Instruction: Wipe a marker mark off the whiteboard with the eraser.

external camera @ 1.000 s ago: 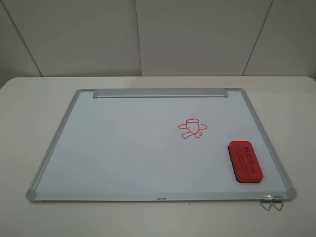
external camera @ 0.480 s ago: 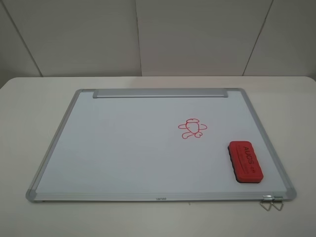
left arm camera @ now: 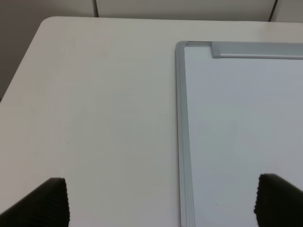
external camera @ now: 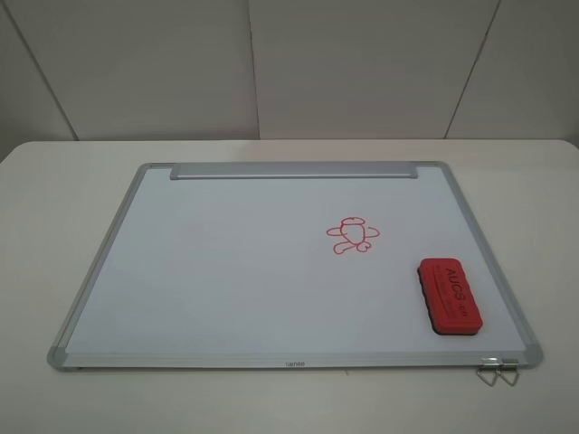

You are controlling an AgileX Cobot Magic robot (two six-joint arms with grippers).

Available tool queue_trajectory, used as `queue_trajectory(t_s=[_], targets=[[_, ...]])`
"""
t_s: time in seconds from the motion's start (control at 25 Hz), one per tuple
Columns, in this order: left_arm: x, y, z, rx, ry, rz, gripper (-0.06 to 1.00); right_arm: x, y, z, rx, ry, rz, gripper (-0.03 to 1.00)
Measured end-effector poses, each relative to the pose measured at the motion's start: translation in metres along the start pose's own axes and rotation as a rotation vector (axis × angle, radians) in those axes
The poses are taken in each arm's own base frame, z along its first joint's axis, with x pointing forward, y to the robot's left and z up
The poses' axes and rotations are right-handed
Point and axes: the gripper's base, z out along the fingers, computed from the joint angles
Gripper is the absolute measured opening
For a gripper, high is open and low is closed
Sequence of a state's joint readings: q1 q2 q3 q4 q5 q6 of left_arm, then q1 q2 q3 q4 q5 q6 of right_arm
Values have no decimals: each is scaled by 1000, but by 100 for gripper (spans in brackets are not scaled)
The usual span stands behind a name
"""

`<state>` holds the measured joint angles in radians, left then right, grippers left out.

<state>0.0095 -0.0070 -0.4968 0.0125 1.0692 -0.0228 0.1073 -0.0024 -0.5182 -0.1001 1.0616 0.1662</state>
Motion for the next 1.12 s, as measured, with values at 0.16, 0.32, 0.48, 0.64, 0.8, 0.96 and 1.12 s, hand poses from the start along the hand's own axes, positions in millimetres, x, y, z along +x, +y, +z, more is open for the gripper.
queue_trajectory(t_s=[0.16,0.32,0.48,0.64,0.8,0.96,1.12], targets=[[0,0,0,0,0,0,78,0,0,0,4,-1,7,70],[0,0,0,0,0,0,78,0,0,0,5,-1,6,70],[0,0,0,0,0,0,78,0,0,0,5,-1,7,70],[0,0,0,0,0,0,78,0,0,0,5,-1,7,70],[0,0,0,0,0,0,78,0,0,0,5,-1,7,70],[0,0,0,0,0,0,78,0,0,0,5,-1,7,70],[0,0,0,0,0,0,78,0,0,0,5,-1,7,70]])
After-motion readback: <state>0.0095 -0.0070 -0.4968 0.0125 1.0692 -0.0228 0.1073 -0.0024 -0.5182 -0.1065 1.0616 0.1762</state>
